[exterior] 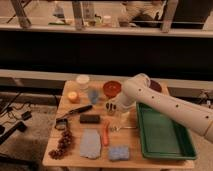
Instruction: Stack cups on top of each other
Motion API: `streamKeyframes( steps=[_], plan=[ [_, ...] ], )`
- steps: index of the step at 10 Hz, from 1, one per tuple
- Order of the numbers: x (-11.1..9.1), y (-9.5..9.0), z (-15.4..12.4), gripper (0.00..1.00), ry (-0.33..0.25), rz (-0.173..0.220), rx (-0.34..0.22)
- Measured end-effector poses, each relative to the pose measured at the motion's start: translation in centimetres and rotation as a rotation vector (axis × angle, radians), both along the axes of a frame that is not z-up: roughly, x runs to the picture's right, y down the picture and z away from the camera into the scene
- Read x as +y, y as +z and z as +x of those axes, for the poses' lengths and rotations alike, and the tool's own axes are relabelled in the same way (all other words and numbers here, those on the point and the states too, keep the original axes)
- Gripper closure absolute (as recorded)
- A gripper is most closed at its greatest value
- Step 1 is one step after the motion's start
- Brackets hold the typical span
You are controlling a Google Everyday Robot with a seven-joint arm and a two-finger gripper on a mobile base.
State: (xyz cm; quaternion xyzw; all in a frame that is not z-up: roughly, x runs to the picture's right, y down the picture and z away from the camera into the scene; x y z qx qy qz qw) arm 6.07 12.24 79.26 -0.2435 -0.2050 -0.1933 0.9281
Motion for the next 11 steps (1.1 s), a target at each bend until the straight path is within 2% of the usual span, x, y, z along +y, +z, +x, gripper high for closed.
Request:
streamKeyframes(
  steps=[6,11],
  plan=[
    [0.8,1.8,-1.7,0.20,-0.035,-0.023,-0.066],
    [1.9,4.0,-1.8,0.20,-0.042,-0.061,-0.060]
  ],
)
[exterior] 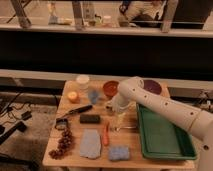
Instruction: Stack cups on top of each other
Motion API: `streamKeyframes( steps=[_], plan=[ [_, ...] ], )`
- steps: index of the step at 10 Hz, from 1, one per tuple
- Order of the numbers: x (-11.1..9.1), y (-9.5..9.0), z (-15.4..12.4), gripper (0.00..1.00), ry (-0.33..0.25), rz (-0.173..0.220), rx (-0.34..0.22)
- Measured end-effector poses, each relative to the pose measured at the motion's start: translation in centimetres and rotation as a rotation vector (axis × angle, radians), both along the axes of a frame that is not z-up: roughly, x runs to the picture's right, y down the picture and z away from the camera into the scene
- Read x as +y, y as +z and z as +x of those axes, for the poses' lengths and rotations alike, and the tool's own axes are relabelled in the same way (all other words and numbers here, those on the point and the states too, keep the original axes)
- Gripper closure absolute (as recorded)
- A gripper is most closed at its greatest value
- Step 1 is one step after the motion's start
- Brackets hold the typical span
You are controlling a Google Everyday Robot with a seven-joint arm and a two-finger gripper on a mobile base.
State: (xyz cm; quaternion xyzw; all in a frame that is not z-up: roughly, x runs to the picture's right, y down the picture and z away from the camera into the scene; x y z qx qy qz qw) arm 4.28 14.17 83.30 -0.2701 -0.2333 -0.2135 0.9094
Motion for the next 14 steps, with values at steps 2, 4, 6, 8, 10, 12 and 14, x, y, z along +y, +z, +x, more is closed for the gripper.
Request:
streamKeyframes(
  steps=[2,4,6,8,10,12,14],
  plan=[
    [0.2,0.4,0.7,0.20,0.004,-0.009,0.020],
    [-0.1,0.7,1.0,0.20,0.006,-0.002,0.031],
    [-0.6,0.7,1.4,0.20,0.009,0.011,0.042],
    [-0.8,0.8,1.9,0.20,0.013,0.017,0.052],
    [-0.8,1.0,2.1,0.20,0.014,0.017,0.055],
    [-0.7,1.2,2.2,0.20,0.013,0.015,0.053],
    [-0.6,1.4,2.4,0.20,0.013,0.012,0.050]
  ],
)
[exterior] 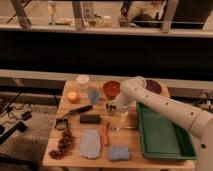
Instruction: Stack cups on top of each other
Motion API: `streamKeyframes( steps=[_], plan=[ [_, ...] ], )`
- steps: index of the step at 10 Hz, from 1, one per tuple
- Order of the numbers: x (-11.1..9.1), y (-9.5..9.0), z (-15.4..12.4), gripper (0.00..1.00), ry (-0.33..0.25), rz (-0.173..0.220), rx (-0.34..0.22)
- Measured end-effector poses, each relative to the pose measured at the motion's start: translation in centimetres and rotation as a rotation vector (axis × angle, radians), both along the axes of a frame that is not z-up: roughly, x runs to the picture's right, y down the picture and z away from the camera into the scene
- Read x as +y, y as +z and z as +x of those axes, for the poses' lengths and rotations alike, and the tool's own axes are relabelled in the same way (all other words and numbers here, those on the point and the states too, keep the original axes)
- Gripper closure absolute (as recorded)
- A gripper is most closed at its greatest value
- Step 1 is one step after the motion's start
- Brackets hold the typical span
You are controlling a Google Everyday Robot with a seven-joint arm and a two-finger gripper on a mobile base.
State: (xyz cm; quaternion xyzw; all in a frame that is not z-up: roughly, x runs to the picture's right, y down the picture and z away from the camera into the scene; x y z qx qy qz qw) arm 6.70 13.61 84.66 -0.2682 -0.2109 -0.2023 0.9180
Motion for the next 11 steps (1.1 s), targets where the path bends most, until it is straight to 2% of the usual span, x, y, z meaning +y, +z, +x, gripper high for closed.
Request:
streamKeyframes(
  steps=[3,8,11],
  plan=[
    [0.2,0.3,0.2,0.20,0.008,-0.011,-0.005],
    [0.8,1.3,1.0,0.22,0.034,-0.051,-0.007],
    [0.7,1.3,0.8,0.46,0.041,-0.050,-0.012]
  ],
)
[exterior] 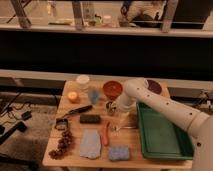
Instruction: Stack cups on top of each other
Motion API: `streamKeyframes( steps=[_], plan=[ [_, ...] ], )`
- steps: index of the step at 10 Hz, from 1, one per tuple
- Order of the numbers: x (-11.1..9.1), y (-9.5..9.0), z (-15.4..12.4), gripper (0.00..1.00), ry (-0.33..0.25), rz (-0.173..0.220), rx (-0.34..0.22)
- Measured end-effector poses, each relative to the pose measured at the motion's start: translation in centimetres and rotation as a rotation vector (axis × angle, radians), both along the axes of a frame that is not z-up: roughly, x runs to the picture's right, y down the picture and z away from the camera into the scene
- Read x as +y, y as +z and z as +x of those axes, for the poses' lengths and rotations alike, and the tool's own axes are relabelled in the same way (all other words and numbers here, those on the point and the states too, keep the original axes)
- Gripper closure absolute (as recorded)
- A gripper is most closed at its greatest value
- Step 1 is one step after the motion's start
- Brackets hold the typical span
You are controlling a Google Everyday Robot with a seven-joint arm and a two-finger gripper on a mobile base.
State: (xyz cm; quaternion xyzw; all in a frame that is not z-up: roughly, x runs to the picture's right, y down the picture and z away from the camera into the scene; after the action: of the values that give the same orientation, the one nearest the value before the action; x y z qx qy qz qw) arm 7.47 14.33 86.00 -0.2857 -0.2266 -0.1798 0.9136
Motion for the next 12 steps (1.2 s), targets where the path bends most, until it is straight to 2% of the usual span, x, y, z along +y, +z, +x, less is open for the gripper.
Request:
streamKeyframes(
  steps=[2,4,7,8,12],
  plan=[
    [-0.2,-0.1,0.0,0.63,0.007,0.006,-0.003],
    [-0.3,-0.2,0.0,0.68,0.017,0.013,-0.004],
    [-0.9,-0.8,0.3,0.95,0.041,0.027,-0.008],
    [-1.4,-1.3,0.4,1.00,0.054,0.039,-0.011],
    [-4.7,-4.8,0.3,1.00,0.081,0.113,-0.030]
  ],
)
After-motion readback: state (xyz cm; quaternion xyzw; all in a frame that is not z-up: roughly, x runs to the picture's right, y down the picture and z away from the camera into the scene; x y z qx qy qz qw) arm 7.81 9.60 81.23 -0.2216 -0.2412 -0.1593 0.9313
